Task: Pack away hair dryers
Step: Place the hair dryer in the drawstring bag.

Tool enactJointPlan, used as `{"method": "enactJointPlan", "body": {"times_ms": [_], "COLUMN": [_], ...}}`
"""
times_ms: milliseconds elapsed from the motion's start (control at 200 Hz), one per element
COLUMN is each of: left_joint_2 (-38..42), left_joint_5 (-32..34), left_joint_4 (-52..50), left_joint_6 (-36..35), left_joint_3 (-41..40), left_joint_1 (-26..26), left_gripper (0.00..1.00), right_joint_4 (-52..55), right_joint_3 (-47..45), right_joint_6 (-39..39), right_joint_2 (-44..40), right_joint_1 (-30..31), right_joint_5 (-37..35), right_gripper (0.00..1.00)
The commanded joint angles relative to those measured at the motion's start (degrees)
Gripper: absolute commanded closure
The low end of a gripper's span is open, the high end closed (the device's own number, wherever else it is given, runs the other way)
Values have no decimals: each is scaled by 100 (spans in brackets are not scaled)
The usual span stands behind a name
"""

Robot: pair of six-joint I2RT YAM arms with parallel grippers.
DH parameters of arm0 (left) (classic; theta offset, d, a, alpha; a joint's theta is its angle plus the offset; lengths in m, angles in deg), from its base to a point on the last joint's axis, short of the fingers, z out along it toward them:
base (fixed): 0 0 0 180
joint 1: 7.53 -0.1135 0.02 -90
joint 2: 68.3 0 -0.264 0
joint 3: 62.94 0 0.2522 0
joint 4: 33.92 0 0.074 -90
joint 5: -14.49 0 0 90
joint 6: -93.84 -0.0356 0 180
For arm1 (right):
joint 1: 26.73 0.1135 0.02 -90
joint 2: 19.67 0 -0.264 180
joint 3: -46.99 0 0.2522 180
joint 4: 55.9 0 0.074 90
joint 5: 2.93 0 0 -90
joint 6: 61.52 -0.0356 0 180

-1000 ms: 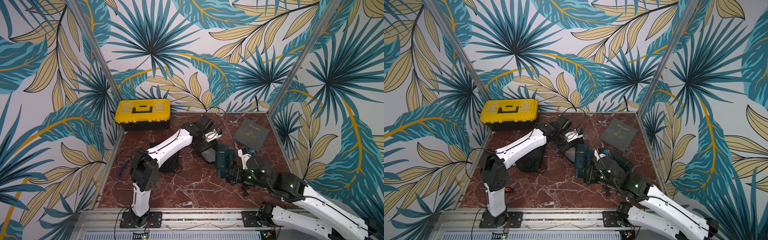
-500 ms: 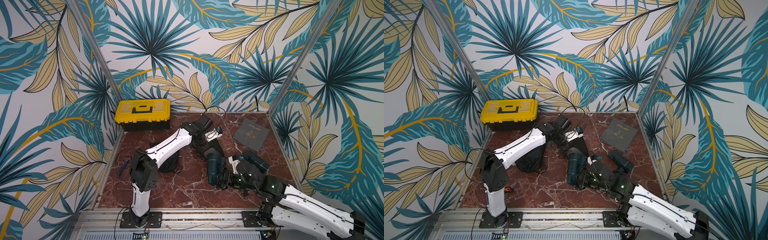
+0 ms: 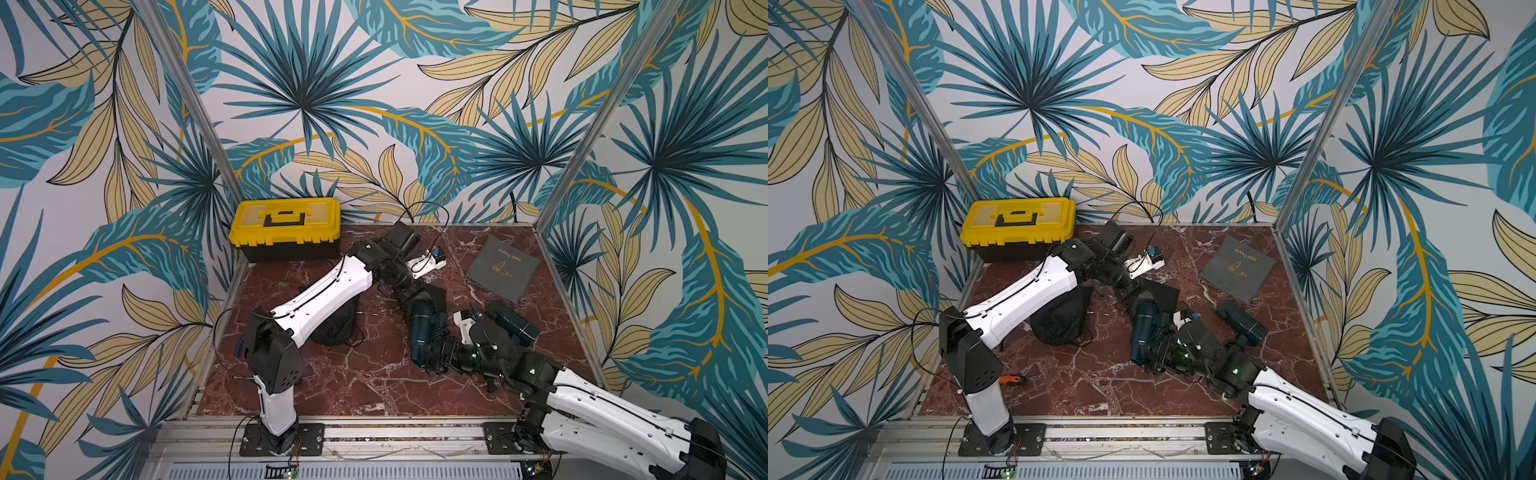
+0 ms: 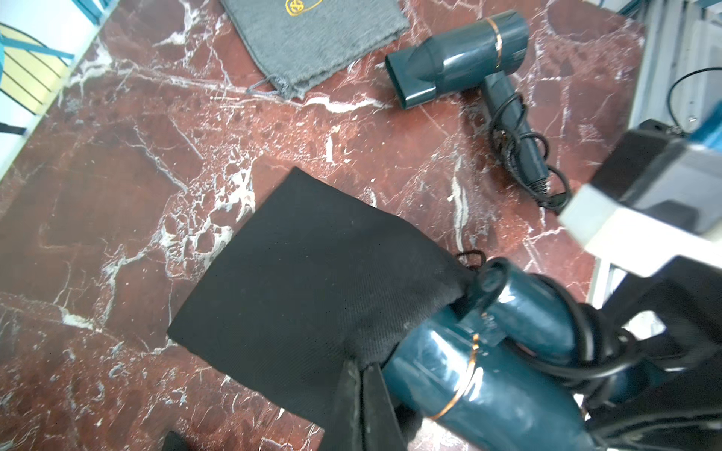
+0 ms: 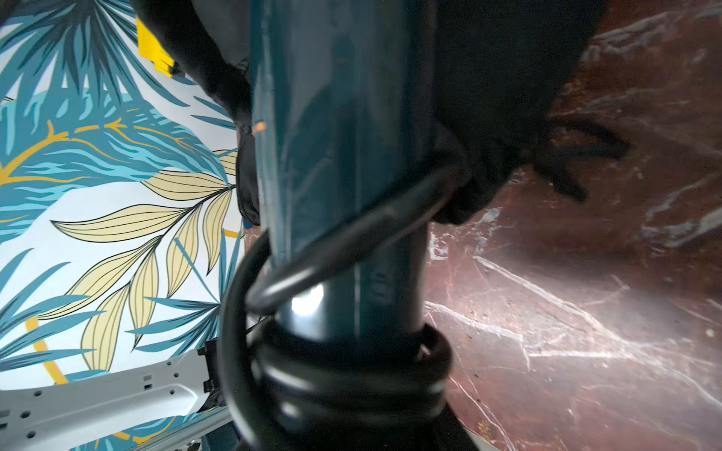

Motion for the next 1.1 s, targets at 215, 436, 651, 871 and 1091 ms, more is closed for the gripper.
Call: {"method": "enactJointPlan", "body": {"times_ms": [215, 436, 651, 871, 1091], "left_joint_2": [131, -101, -243, -110, 35], "left_joint_5": [-125, 218, 221, 52, -95], "left_joint_4": [-33, -33, -37, -64, -105], "left_joint_6": [55, 162, 276, 286, 299], "left_joint_3": [90, 233, 359, 317, 246], "left_joint_1": [98, 98, 105, 141, 201], "left_gripper": [100, 100, 100, 100, 100], "right_joint_4": [-785, 416, 1011, 1019, 1050], "right_joint_3": [125, 586, 930, 1191, 1405], "right_joint_6": [93, 442, 817, 1035, 1208], "right_joint_2": [320, 256, 415, 934, 1231], "right_joint_1": [-111, -100, -97, -105, -97], "right_joint_5": [386, 453, 547, 702, 552], "right_gripper": [100, 100, 100, 100, 100]}}
